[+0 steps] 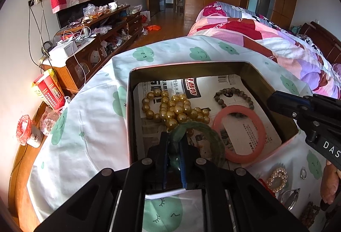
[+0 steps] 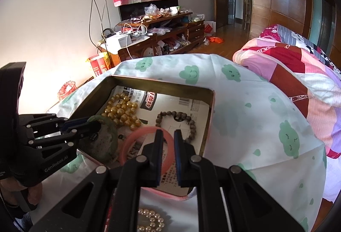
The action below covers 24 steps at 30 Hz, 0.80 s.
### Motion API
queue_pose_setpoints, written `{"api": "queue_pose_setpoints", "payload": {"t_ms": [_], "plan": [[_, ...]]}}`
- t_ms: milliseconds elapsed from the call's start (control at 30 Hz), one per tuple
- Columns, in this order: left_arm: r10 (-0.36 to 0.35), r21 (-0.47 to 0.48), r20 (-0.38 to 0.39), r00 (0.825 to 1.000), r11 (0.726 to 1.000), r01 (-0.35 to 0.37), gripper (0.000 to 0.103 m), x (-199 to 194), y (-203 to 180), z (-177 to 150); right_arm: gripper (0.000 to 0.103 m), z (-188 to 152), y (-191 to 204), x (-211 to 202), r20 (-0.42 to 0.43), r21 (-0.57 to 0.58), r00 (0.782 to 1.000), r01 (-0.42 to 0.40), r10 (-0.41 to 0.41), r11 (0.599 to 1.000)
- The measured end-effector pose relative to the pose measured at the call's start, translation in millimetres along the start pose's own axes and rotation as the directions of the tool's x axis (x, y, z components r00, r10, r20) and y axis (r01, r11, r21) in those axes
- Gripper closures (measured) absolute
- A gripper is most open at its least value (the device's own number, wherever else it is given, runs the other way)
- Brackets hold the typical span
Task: Organize jewelry
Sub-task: 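Open both grippers to release the bangles into the tin, then move both grippers back toward the pearl necklace and watch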
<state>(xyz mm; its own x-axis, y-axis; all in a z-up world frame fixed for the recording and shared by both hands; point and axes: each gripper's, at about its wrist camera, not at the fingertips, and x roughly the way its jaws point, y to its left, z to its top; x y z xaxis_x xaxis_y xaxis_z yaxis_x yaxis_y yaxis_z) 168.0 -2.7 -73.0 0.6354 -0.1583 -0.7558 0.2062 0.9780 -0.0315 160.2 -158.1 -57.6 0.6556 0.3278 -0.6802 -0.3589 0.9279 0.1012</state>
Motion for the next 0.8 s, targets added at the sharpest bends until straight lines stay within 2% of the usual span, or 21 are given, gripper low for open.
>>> {"api": "queue_pose_setpoints", "payload": {"t_ms": [33, 100, 167, 233, 267, 300, 533, 800], "plan": [[0.003, -0.003, 0.003, 1.0, 1.0, -0.003, 0.092, -2, 0, 1, 0.09, 0, 0, -1, 0.005, 0.004, 1.0, 0.0, 0.0, 1.0], [0.003, -0.006, 0.014, 1.0, 1.0, -0.003, 0.081, -7, 0, 1, 0.088, 0, -2, -3, 0.013, 0.014, 1.0, -0.001, 0.0, 1.0], [0.009, -0.009, 0.031, 0.999, 1.0, -0.009, 0.05, -12, 0, 1, 0.085, -1, -3, -6, 0.018, 0.022, 1.0, -0.002, 0.001, 1.0], [-0.005, -0.008, 0.069, 0.998, 1.0, 0.005, 0.041, -23, -2, 0, 0.071, -2, -4, -8, 0.018, 0.025, 1.0, 0.002, -0.002, 1.0], [0.0, -0.004, 0.077, 0.997, 1.0, 0.001, 0.04, -26, -3, -1, 0.058, -3, -5, -10, 0.021, 0.03, 1.0, 0.003, -0.004, 1.0], [0.002, -0.001, 0.078, 0.997, 1.0, -0.002, 0.04, -27, -4, 0, 0.055, -4, -6, -11, 0.029, 0.034, 1.0, 0.006, -0.007, 0.999], [-0.016, -0.007, 0.079, 0.997, 1.0, 0.017, 0.04, -37, -6, -8, 0.055, -14, -12, -15, 0.014, 0.058, 1.0, 0.013, -0.014, 0.998], [0.02, -0.042, 0.076, 0.997, 0.999, -0.017, 0.04, -57, -6, -32, 0.055, -34, -16, -30, -0.009, 0.079, 1.0, 0.017, -0.017, 0.997]]}}
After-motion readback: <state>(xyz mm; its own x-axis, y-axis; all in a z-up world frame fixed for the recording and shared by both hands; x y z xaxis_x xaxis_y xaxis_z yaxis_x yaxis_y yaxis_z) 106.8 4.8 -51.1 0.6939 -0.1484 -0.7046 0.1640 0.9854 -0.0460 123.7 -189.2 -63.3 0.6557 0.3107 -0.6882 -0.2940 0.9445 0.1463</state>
